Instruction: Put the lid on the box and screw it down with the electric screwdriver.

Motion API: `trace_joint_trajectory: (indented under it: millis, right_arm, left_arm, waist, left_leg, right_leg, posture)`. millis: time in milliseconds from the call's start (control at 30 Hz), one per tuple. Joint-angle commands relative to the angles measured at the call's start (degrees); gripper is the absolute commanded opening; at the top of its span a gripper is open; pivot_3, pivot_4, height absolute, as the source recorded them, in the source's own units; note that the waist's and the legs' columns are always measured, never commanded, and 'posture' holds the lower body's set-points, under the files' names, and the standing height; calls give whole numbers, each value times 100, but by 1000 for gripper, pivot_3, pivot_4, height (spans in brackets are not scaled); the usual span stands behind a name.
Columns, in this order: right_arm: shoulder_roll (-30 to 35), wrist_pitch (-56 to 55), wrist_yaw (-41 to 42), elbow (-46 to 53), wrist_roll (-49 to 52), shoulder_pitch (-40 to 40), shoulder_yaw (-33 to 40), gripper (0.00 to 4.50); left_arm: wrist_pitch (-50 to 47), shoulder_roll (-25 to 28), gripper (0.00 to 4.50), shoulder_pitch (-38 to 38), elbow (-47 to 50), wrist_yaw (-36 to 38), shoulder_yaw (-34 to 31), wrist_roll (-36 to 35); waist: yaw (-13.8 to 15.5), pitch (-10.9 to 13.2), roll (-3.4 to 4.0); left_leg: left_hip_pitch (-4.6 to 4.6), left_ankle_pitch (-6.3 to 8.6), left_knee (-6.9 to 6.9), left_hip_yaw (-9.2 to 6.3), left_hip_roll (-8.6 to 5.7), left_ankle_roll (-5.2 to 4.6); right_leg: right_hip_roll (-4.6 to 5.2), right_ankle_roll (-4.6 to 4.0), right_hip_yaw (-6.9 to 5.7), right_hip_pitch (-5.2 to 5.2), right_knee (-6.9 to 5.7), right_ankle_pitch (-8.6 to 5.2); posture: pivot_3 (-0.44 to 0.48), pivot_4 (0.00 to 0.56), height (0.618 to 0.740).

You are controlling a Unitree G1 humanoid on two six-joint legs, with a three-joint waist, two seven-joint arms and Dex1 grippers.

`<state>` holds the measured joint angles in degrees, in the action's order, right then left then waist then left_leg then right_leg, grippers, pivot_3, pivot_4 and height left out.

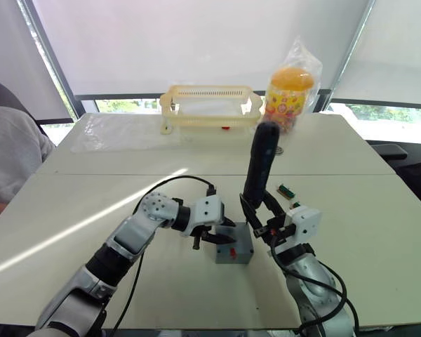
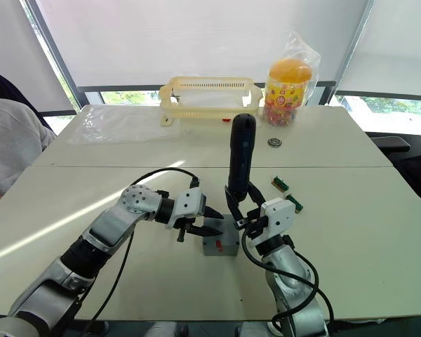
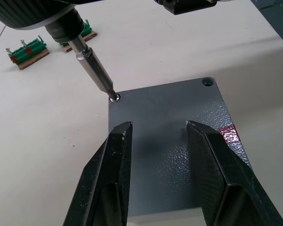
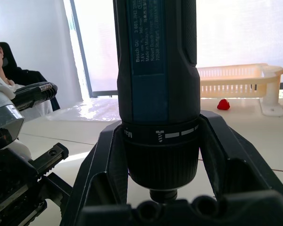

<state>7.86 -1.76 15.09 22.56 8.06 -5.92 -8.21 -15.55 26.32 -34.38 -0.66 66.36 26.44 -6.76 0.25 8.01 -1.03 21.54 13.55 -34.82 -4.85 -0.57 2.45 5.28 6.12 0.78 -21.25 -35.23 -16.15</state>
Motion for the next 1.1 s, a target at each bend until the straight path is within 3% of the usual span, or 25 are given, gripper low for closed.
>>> trace_joint_trajectory:
  millis: [33, 833, 1033, 1100]
  right_arm:
    - [104, 265, 0, -577, -135, -199, 29, 1707]
    - [139, 171, -66, -485, -244, -166, 117, 1707]
    - [97, 798, -354, 733, -53, 601, 425, 1707]
    - [90, 1212, -458, 1239, 50, 951, 502, 1707]
  left_arm:
    - [-188, 134, 1810, 190, -309, 63, 386, 418]
    - [-166, 126, 1810, 185, -300, 104, 408, 438]
    - [-113, 127, 1810, 149, -456, 185, 495, 530]
    - [-114, 124, 1810, 137, -520, 211, 523, 548]
  waist:
    - [0, -1, -1]
    - [-8, 7, 10]
    - [2, 32, 39]
    - [19, 43, 55]
  left_leg:
    - [0, 0, 2, 0, 0, 0]
    - [9, 13, 37, 3, 0, 21]
    - [17, 12, 53, 5, -1, 20]
    - [60, 7, 52, 7, -2, 14]
  right_leg:
    - [2, 0, 0, 0, 1, 0]
    - [20, -9, 1, -12, 31, -5]
    - [20, -20, 0, -17, 55, 2]
    - [19, -35, -2, -34, 61, 10]
  posture:
    - [0, 150, 740]
    - [0, 150, 740]
    - [0, 150, 740]
    - [0, 150, 740]
